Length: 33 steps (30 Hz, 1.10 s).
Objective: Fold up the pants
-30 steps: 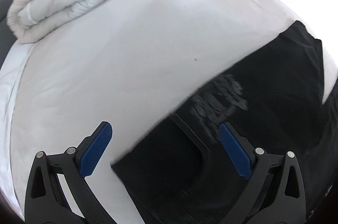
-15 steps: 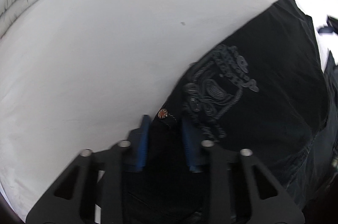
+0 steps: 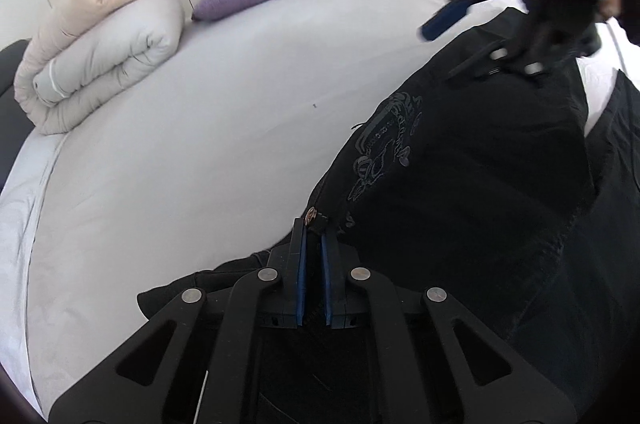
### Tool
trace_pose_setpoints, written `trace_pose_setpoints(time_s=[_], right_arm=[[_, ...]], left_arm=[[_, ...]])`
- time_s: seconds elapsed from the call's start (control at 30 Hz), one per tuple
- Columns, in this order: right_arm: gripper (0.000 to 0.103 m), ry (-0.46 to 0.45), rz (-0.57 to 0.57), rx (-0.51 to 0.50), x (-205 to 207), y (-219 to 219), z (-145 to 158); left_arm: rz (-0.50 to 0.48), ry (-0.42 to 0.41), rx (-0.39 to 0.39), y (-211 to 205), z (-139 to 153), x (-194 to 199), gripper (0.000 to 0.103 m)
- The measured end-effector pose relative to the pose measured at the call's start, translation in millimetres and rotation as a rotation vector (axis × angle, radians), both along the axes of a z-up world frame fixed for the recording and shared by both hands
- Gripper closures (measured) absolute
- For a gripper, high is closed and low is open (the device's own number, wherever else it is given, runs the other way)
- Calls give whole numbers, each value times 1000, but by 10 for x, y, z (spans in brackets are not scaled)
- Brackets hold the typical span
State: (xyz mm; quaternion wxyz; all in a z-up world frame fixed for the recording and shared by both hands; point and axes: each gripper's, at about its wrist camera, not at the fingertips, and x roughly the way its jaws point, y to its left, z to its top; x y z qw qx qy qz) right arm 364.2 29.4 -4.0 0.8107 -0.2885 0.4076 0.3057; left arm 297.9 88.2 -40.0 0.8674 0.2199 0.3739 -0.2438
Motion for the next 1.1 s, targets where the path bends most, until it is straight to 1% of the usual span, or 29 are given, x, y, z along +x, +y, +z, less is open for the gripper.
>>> trace_pose_setpoints(time_s=[0.03,0.07,0.1,0.17,0.2,0.27,0.3,0.43,0.5,0.6,0.67,0.77,0.83,0.87,0.97,1.0,1.03,1.1], right_arm=[[44,4,6,-24,44,49,-49],[47,17,9,-50,103,96,-115],[54,38,12,-62,152,126,-171],[61,74,13,-74,223,161,-260],[71,97,8,-83,262,181,-306],[87,119,-2,-82,257,199,-326],[91,116,-5,-67,219,205,-300],[95,113,-42,-14,34,179,-166],[96,82,-51,-18,-140,225,-110],[97,62,-57,33,-426,353,-14],[97,59,-45,41,-636,491,-42],[97,49,-26,11,-950,601,-152],[97,28,-29,0,-1174,593,-170],[97,0,-18,-25,-1300,605,-171],[97,-175,87,-253,-1921,733,-302],[97,-218,123,-324,-2141,777,-374],[97,-238,146,-367,-2313,809,-435],[98,-252,169,-408,-2631,855,-524]], left_arm=[[-2,-7,3,-10,-1,-29,98],[-4,-14,3,46,-44,-160,98],[-7,-19,6,36,-44,-188,98],[-8,-21,3,92,-15,-138,98],[-6,-19,-4,83,-9,-49,98],[1,-19,-16,95,-4,-76,98],[8,-21,-24,113,8,-78,98],[24,-16,-63,180,92,-181,98],[33,-14,-73,191,118,-268,98],[58,4,-106,293,175,-363,98],[73,12,-121,350,204,-498,98],[86,29,-130,441,234,-764,98],[79,34,-110,476,218,-1022,98],[66,29,-90,473,200,-1156,98],[13,31,-50,435,116,-1595,98],[-2,34,-41,435,73,-1744,98],[-14,35,-21,419,36,-1866,98],[-30,44,1,392,-22,-2022,98]])
